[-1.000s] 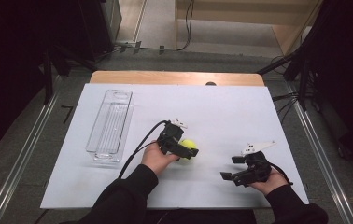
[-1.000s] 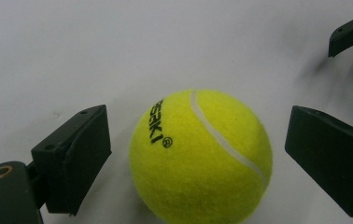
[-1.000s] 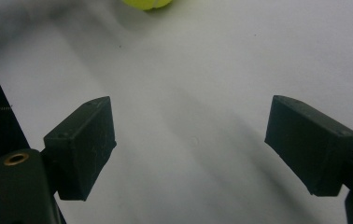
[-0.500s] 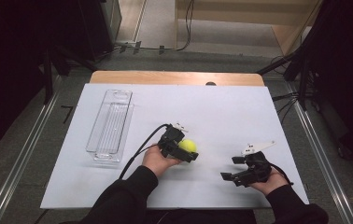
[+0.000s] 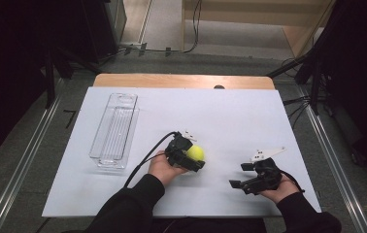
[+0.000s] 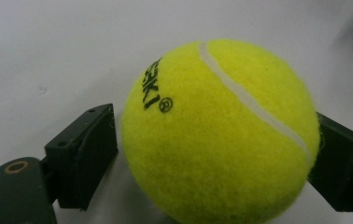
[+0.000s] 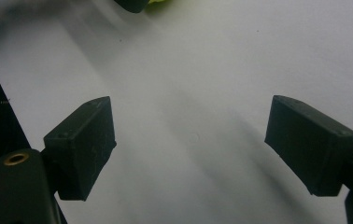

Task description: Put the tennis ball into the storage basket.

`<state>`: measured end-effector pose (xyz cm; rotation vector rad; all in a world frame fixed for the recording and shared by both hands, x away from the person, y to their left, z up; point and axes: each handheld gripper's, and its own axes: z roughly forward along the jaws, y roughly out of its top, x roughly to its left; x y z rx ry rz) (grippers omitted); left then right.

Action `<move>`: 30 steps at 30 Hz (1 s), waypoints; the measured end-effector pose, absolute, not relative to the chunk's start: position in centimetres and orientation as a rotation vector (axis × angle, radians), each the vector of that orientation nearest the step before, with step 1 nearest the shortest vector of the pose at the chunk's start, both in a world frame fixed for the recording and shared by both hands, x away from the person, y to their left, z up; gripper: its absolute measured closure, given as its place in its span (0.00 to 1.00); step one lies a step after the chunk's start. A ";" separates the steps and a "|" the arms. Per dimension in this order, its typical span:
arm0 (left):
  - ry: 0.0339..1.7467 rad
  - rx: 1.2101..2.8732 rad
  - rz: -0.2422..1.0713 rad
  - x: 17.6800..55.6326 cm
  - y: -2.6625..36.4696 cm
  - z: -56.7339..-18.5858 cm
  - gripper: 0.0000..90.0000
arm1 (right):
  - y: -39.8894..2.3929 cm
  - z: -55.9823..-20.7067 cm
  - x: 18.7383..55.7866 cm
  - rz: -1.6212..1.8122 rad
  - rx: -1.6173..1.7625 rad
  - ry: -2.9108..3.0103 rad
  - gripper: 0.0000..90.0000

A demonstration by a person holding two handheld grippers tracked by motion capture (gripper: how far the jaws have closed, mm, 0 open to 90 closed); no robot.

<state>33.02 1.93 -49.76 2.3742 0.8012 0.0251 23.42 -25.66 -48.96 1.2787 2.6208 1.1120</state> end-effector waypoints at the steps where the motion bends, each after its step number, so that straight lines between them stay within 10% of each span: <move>1: 0.800 2.373 0.027 33.0 1.9 -49.8 0.15 | -25.7 -49.0 23.4 1.112 1.279 2.620 0.15; 30: 0.752 2.355 0.026 32.7 2.0 -49.8 0.28 | -25.6 -49.0 23.4 1.105 1.274 2.630 0.16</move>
